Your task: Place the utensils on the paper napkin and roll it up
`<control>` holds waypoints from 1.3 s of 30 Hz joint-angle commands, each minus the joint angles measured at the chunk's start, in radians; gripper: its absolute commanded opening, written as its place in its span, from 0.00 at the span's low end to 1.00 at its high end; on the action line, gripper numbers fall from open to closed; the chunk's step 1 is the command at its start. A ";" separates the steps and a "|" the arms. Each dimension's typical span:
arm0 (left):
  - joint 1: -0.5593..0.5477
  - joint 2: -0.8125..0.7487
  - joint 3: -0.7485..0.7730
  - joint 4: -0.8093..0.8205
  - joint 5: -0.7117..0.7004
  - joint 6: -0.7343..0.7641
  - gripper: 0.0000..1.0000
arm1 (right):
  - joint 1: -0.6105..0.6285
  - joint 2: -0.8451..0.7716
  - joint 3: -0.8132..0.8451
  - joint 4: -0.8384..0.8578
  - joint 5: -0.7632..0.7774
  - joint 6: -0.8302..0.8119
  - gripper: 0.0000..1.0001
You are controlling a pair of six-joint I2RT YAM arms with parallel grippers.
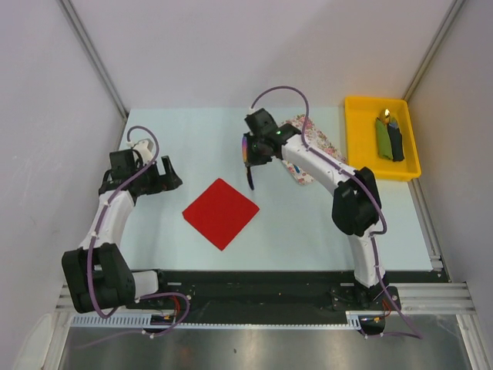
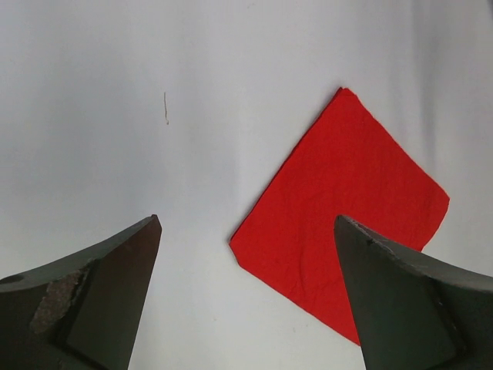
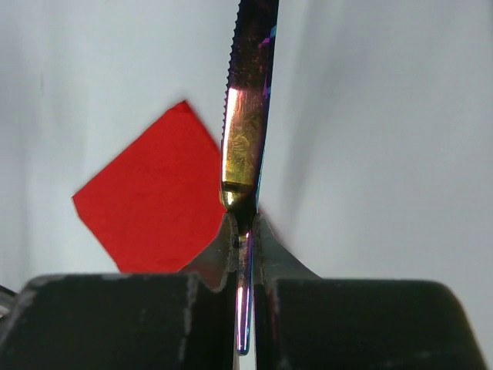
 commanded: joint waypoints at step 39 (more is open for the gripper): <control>0.032 -0.065 -0.048 0.098 0.039 -0.044 1.00 | 0.294 0.241 0.085 0.094 0.241 0.231 0.00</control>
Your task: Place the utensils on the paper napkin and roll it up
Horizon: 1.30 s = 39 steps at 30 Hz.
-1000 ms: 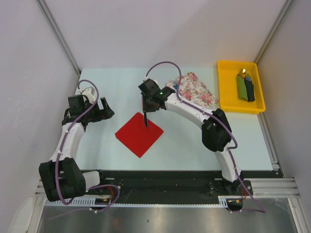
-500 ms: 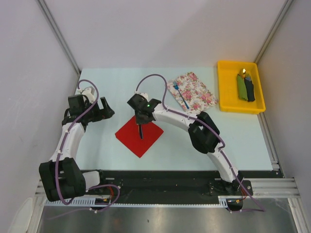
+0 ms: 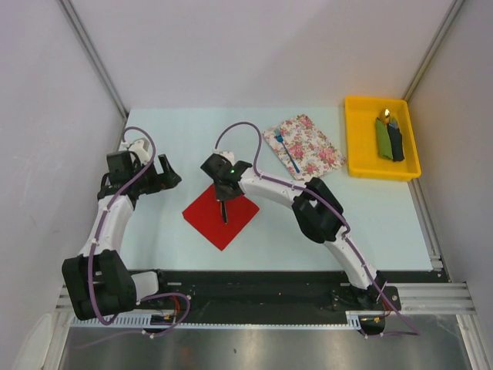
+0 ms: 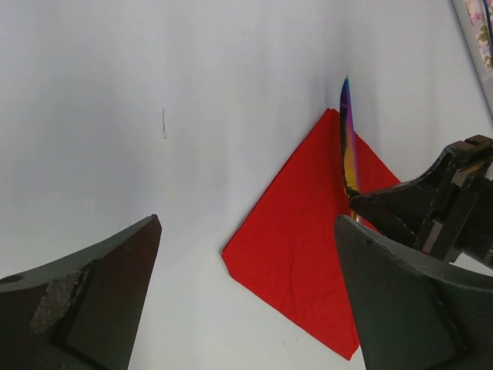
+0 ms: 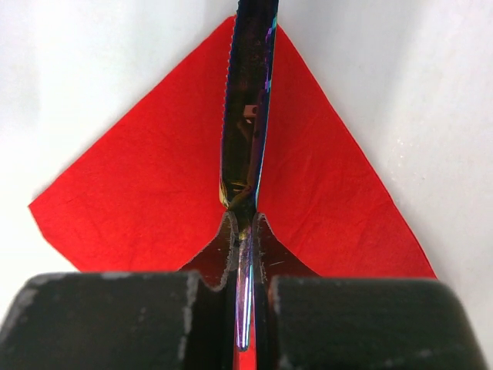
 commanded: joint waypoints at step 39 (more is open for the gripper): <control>0.037 0.014 -0.035 0.052 0.056 -0.010 1.00 | 0.010 0.087 0.122 0.038 -0.034 0.101 0.00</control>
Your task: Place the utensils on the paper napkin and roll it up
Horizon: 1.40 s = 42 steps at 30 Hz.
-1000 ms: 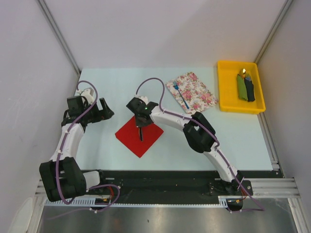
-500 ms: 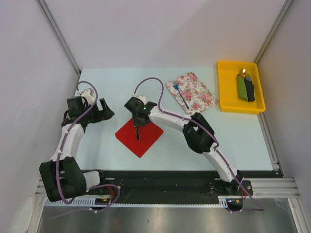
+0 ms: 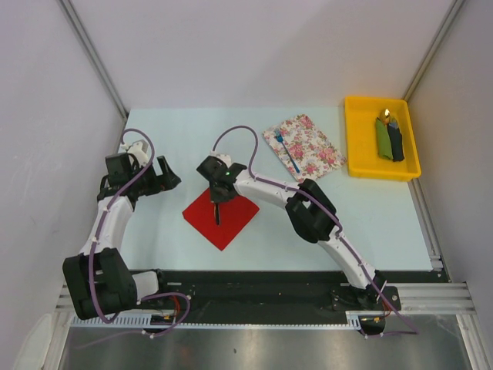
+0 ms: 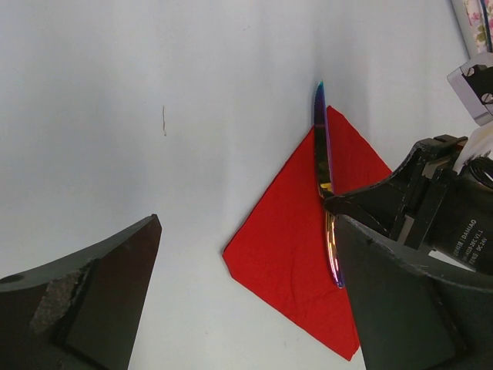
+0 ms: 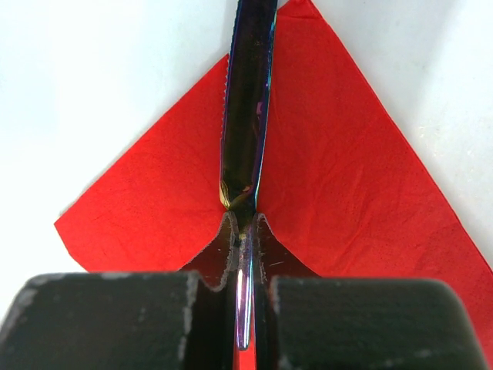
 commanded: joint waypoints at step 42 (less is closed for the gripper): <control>0.021 -0.070 0.185 -0.079 0.011 0.061 1.00 | -0.512 -0.224 0.126 0.065 -0.447 -0.666 0.73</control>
